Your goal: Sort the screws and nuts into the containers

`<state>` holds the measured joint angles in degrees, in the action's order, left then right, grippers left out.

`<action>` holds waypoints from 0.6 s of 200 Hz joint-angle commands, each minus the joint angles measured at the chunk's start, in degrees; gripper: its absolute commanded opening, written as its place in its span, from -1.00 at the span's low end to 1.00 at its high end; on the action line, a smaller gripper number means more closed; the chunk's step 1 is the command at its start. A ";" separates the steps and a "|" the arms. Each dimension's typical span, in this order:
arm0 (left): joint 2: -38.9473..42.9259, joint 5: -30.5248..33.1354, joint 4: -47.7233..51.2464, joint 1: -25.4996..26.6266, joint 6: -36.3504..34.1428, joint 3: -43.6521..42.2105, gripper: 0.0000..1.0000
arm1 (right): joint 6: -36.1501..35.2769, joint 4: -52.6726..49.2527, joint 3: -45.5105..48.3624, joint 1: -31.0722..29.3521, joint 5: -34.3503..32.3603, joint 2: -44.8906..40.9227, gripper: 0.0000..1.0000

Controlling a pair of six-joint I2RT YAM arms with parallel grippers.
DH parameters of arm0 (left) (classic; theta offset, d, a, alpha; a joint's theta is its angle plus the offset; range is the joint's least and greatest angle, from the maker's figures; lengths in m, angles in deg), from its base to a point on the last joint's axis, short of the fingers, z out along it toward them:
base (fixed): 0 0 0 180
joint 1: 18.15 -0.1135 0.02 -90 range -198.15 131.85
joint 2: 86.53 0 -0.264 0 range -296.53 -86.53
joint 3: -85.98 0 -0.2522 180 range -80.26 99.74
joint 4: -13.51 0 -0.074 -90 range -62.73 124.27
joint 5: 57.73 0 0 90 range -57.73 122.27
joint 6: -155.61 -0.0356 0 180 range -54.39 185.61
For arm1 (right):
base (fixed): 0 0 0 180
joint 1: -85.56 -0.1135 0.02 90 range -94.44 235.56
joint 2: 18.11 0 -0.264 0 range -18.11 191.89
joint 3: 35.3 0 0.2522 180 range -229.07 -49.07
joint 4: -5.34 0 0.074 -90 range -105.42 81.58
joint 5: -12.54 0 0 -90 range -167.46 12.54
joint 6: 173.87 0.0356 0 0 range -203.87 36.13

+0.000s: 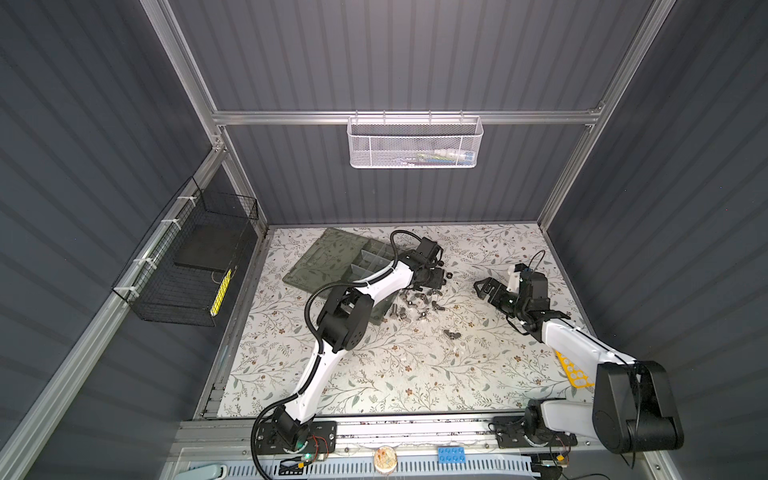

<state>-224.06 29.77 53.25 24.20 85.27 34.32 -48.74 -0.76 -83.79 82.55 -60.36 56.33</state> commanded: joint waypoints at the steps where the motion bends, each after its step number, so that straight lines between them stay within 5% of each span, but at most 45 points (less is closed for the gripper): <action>1: -1.24 0.21 2.69 0.32 -0.67 1.95 0.15 | 1.18 2.45 0.62 0.39 1.52 0.57 0.98; 120: -4.73 3.26 1.88 0.37 -0.85 3.43 -0.10 | 1.79 3.32 0.77 0.54 4.40 0.73 0.98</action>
<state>-226.73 31.47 54.08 24.20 85.25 36.07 -47.60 1.47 -83.76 82.86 -56.77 56.59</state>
